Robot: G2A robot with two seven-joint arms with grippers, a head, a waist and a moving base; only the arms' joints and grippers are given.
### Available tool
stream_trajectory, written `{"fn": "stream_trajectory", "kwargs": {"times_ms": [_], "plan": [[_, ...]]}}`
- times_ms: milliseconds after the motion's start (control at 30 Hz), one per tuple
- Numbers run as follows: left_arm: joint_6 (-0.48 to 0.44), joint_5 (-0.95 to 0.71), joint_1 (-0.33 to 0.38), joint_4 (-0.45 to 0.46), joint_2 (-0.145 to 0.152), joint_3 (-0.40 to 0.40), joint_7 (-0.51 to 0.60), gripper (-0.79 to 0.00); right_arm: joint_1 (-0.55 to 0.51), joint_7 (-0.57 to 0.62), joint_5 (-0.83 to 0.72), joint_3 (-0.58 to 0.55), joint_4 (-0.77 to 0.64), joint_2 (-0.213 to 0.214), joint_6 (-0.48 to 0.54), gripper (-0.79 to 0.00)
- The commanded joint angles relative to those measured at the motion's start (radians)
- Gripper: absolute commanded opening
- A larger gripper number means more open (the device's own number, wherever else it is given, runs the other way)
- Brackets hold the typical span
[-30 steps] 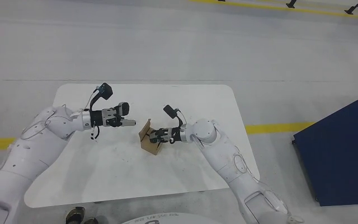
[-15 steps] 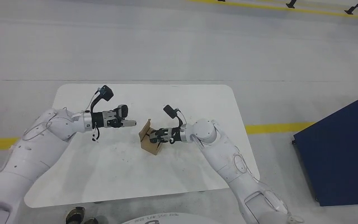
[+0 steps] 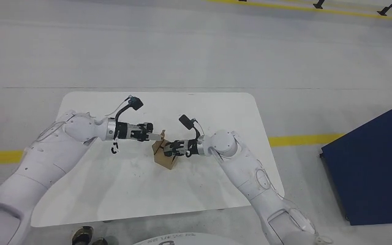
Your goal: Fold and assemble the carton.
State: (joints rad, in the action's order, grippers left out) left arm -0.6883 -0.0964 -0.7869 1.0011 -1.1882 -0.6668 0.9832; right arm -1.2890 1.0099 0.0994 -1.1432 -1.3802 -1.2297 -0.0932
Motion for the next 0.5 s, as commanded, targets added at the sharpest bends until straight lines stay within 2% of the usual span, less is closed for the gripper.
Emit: {"fn": "stream_trajectory", "kwargs": {"times_ms": [0,67,167,200,267,400,433,467], "plan": [[0.004,0.003,0.009,-0.007,-0.006,0.010,0.008,-0.194,0.000,0.000,0.000,0.000,0.000,0.000,0.000,-0.785],[0.022,0.016,0.018,-0.017,-0.012,0.020,0.015,-0.246,0.000,0.000,0.000,0.000,0.000,0.000,0.000,-0.785],[0.042,0.046,0.028,-0.030,-0.018,0.029,0.007,-0.222,0.000,0.000,0.000,0.000,0.000,0.000,0.000,-0.785],[0.047,0.055,0.029,-0.034,-0.019,0.030,0.003,-0.249,0.000,0.000,0.000,0.000,0.000,0.000,0.000,-0.785],[0.052,0.064,0.031,-0.039,-0.021,0.031,0.000,-0.360,0.000,0.000,0.000,0.000,0.000,0.000,0.000,-0.785],[0.050,0.075,0.031,-0.038,-0.024,0.034,0.011,-0.517,0.000,0.000,0.000,0.000,0.000,0.000,0.000,-0.785],[0.050,0.079,0.032,-0.035,-0.024,0.035,0.013,-0.625,0.000,0.000,0.000,0.000,0.000,0.000,0.000,-0.785],[0.052,0.085,0.031,-0.034,-0.024,0.035,0.012,-0.785,0.000,0.000,0.000,0.000,0.000,0.000,0.000,-0.785]]}}
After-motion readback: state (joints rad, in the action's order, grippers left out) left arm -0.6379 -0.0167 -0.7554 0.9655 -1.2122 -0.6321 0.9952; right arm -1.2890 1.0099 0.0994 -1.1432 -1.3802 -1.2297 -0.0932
